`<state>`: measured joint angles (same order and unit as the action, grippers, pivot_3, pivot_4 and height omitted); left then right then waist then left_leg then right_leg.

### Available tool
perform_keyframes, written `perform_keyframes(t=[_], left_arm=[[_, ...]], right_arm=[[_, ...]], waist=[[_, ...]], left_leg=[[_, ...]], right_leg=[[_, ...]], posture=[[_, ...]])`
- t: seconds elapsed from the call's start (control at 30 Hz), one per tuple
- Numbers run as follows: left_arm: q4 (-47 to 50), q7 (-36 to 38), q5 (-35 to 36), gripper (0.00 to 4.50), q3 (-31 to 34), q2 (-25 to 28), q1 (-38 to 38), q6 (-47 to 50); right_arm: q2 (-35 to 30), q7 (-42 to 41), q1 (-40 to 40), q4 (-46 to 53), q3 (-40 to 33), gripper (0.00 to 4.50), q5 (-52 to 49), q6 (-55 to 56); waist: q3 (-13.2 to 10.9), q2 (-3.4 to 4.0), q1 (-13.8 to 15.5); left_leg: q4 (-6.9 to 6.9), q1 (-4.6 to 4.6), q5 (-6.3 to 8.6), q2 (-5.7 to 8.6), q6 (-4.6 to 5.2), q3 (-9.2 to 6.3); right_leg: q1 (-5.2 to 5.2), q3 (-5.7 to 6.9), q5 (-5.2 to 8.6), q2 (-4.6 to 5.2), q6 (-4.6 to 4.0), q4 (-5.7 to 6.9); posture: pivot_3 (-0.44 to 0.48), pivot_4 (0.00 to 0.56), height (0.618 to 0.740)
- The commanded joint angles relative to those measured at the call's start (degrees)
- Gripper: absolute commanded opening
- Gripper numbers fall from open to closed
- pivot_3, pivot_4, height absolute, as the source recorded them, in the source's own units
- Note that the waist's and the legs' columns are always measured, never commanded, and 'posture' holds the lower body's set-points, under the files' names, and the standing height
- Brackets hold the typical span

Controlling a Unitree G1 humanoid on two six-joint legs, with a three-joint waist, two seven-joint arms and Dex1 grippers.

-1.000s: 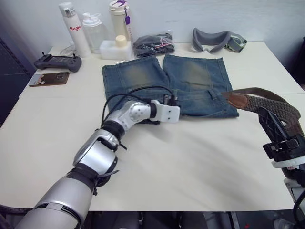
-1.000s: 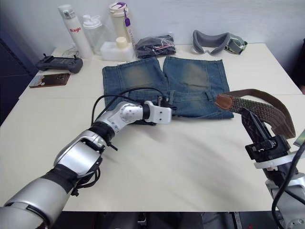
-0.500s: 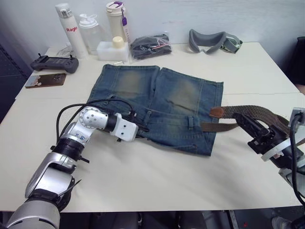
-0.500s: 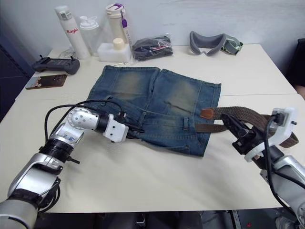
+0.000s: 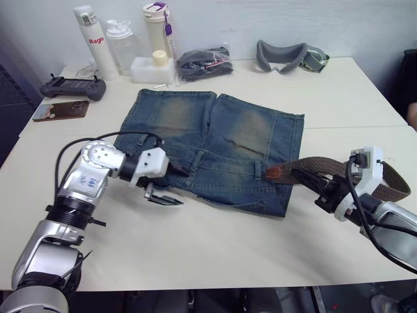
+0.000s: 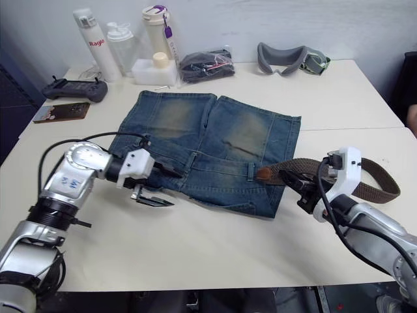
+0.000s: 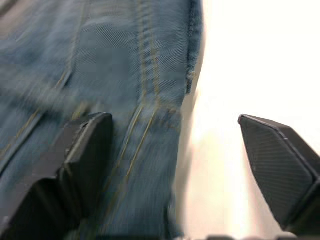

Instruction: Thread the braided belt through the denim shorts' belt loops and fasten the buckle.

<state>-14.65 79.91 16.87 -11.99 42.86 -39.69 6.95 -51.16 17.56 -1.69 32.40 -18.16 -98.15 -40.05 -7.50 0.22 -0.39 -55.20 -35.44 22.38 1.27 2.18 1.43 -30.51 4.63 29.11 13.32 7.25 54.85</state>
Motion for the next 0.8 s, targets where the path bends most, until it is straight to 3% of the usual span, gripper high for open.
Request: perform_keyframes(t=[0.03,0.2,0.4,0.7,0.8], left_arm=[[8.40,-1.88,5.87,4.41,4.51,1.26,1.57,10.79],[17.35,-8.78,8.36,4.41,7.76,0.64,4.29,20.07],[20.10,-16.62,8.92,4.41,11.09,0.30,5.24,26.56],[21.55,-19.69,8.68,4.41,11.28,-0.52,5.95,28.01],[21.54,-20.27,8.49,4.41,10.89,-1.05,5.68,27.91]], right_arm=[[0.44,0.51,2.71,-3.23,0.05,0.00,2.15,-0.28],[1.93,0.72,6.86,-5.82,2.89,0.00,1.90,-2.31],[2.78,1.39,8.95,-7.27,2.70,0.00,-1.21,-4.01],[2.39,5.62,14.46,-10.51,-1.00,0.00,-3.31,-2.59],[2.41,11.05,15.91,-7.90,0.51,0.00,-5.17,-2.23]], waist=[[0.00,0.00,0.24],[0.00,0.00,0.23],[0.00,0.00,0.16],[0.00,0.00,0.26],[0.00,0.01,0.34]], left_leg=[[0.00,0.00,0.00,0.01,0.01,0.00],[0.00,-0.03,-0.01,0.10,0.04,-0.02],[0.00,-0.01,0.00,0.10,0.06,0.00],[-0.01,-0.04,0.00,0.10,0.07,0.03],[-0.02,-0.07,0.00,0.10,0.06,0.02]], right_leg=[[0.00,-0.01,0.00,0.00,0.00,0.00],[0.02,-0.17,0.01,0.00,-0.02,-0.01],[0.00,-0.19,0.02,0.00,-0.03,0.07],[-0.05,-0.20,0.05,0.02,-0.10,0.10],[-0.05,-0.21,0.09,0.03,-0.17,0.10]], posture=[[0.000,0.150,0.627],[0.000,0.150,0.627],[0.000,0.150,0.627],[0.000,0.150,0.627],[0.000,0.150,0.627]])
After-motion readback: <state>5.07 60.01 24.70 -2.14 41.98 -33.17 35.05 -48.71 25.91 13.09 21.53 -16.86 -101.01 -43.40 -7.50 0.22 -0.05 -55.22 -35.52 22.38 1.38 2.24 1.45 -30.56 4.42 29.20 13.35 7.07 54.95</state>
